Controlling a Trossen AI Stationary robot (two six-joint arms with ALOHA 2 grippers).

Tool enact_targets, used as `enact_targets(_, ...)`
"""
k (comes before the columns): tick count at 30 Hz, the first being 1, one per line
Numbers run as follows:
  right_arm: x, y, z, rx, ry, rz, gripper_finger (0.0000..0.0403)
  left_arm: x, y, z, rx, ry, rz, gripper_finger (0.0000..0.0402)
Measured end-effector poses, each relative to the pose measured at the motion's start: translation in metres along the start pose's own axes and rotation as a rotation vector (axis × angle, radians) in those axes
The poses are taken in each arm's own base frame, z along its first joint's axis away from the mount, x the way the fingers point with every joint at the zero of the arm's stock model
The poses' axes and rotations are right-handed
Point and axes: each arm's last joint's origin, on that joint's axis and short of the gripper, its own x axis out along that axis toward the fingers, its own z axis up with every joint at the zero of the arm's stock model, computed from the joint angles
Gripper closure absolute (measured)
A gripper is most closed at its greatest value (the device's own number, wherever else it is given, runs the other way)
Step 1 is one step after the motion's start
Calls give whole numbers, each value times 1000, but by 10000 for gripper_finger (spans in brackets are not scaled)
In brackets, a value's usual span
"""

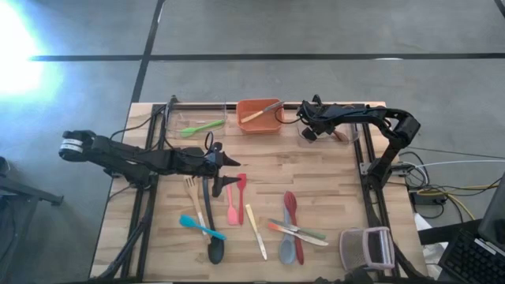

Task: Pick & Place Kitchen Items
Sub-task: Put the wooden serving spoon into the right transparent bin

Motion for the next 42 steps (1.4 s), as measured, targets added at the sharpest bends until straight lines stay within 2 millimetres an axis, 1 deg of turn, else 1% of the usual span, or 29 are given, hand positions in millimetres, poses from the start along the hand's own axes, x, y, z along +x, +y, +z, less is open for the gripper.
enact_targets(11, 0, 0, 0, 2, -3, -2, 199, 0, 0, 0, 0, 0, 0, 133)
enact_targets(21, 0, 0, 1, 8, -11, -18, 175, 0, 0, 0, 0, 0, 0, 133)
enact_targets(30, 0, -1, 1, 6, -14, -23, 125, 0, 0, 0, 0, 0, 0, 133)
enact_targets(33, -1, -1, 2, -3, -15, -22, 114, 0, 0, 0, 0, 0, 0, 133)
enact_targets(37, -2, -2, 2, -17, -18, -22, 112, 0, 0, 0, 0, 0, 0, 133)
enact_targets(42, -3, -2, 2, -44, -19, -22, 129, 0, 0, 0, 0, 0, 0, 133)
